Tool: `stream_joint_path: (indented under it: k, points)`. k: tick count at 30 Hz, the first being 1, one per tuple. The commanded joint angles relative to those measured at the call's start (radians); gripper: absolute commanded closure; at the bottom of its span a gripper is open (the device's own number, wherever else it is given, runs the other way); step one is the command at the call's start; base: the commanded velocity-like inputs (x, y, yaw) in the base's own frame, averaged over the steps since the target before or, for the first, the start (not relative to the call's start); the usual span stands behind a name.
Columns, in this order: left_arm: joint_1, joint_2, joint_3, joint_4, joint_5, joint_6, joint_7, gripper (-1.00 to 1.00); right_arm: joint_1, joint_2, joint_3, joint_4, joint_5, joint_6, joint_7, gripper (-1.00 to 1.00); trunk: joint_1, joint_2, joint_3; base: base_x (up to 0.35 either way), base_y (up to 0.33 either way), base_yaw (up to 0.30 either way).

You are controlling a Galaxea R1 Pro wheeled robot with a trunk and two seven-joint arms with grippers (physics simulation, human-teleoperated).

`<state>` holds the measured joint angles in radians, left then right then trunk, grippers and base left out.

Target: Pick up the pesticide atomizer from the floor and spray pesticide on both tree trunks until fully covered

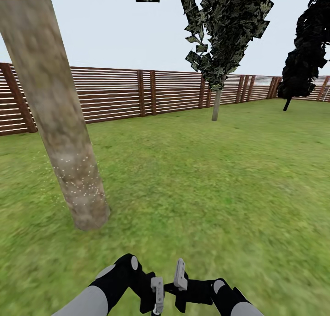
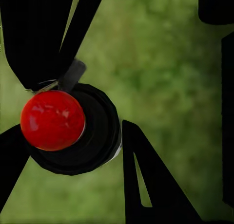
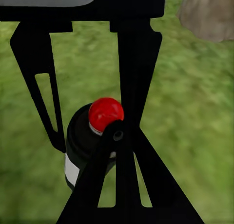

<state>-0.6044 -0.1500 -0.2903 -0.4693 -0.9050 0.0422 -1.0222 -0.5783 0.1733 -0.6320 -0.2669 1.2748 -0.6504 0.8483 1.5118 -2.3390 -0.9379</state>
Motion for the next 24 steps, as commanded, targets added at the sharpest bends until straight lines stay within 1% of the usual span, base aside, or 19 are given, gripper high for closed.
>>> stream_joint_path:
  k: [1, 4, 11, 12, 13, 14, 15, 16, 17, 18, 19, 20, 21, 22, 23, 24]
  points:
    - [0.000, 0.002, 0.002, 0.001, 0.000, 0.001, 0.002, 1.00, 0.000, 0.000, 0.000, 0.000, 0.000, 0.000, 0.000, 1.00, 0.000, 0.000, 0.000, 0.000, 0.000, 0.000]
    - [-0.001, 0.010, 0.005, 0.003, -0.006, 0.005, 0.006, 1.00, 0.000, 0.000, 0.000, 0.000, 0.000, 0.000, 0.000, 1.00, 0.000, 0.000, 0.000, 0.000, 0.000, 0.000]
    - [0.002, 0.121, 0.004, 0.005, -0.012, 0.010, 0.007, 1.00, 0.000, -0.002, 0.000, 0.000, 0.000, 0.000, 0.000, 1.00, 0.000, 0.000, 0.000, 0.000, 0.000, 0.000]
    - [0.003, 0.135, 0.004, 0.005, -0.013, 0.010, 0.007, 1.00, 0.000, -0.003, 0.000, 0.000, 0.000, 0.000, 0.000, -1.00, 0.000, 0.000, 0.000, 0.000, 0.000, 0.000]
    - [0.003, 0.142, 0.004, 0.005, -0.013, 0.010, 0.007, 1.00, 0.000, -0.003, 0.000, 0.000, 0.000, 0.000, 0.000, -1.00, 0.000, 0.000, 0.000, 0.000, 0.000, 0.000]
    - [0.004, 0.160, 0.003, 0.005, -0.015, 0.010, 0.007, 1.00, 0.000, -0.004, -0.001, 0.000, 0.000, 0.000, 0.000, -1.00, 0.000, 0.000, 0.000, 0.000, 0.000, 0.000]
    - [0.004, 0.169, 0.002, 0.005, -0.015, 0.010, 0.007, 1.00, 0.000, -0.004, -0.001, 0.000, 0.000, 0.000, -0.001, -1.00, 0.000, 0.000, 0.000, 0.000, 0.000, 0.000]
    - [0.004, 0.186, 0.002, 0.005, -0.014, 0.010, 0.007, 1.00, 0.000, -0.004, -0.002, -0.001, -0.001, 0.000, -0.003, -1.00, 0.000, 0.000, 0.000, 0.000, 0.000, 0.000]
    - [0.005, 0.207, 0.003, 0.004, -0.014, 0.011, 0.008, 1.00, 0.000, -0.004, -0.004, -0.001, -0.002, 0.000, -0.005, -1.00, 0.000, 0.000, 0.000, 0.000, 0.000, 0.000]
    - [0.005, 0.239, 0.007, 0.004, -0.008, 0.011, 0.011, 1.00, 0.000, -0.006, -0.006, -0.002, -0.003, -0.001, -0.008, -1.00, 0.000, 0.000, 0.000, 0.000, 0.000, 0.000]
    - [0.005, 0.262, 0.019, 0.003, -0.003, 0.011, 0.019, 1.00, 0.000, -0.007, -0.008, -0.003, -0.003, -0.001, -0.010, -1.00, 0.000, 0.000, 0.000, 0.000, 0.000, 0.000]
    - [0.005, 0.280, 0.061, 0.003, 0.010, 0.011, 0.060, 1.00, 0.000, -0.012, -0.010, -0.011, -0.003, -0.001, -0.025, -1.00, 0.000, 0.000, 0.000, 0.000, 0.000, 0.000]
    - [0.007, 0.289, 0.147, 0.011, 0.037, 0.011, 0.146, 1.00, 0.000, -0.024, -0.011, -0.023, -0.003, -0.001, -0.076, -1.00, 0.000, 0.000, 0.000, 0.000, 0.000, 0.000]
    - [0.010, 0.288, 0.252, 0.045, 0.076, 0.005, 0.259, 1.00, 0.001, -0.037, -0.011, -0.028, -0.004, -0.001, -0.172, -1.00, 0.000, 0.000, 0.000, 0.000, 0.000, 0.000]
    - [0.013, 0.286, 0.354, 0.101, 0.130, -0.003, 0.384, 1.00, 0.002, -0.050, -0.011, -0.026, -0.005, -0.001, -0.306, -1.00, 0.000, 0.000, 0.000, 0.000, 0.000, 0.000]
    - [0.014, 0.284, 0.410, 0.134, 0.165, -0.012, 0.456, 1.00, 0.004, -0.057, -0.014, -0.022, -0.005, -0.002, -0.391, -1.00, 0.000, 0.000, 0.000, 0.000, 0.000, 0.000]
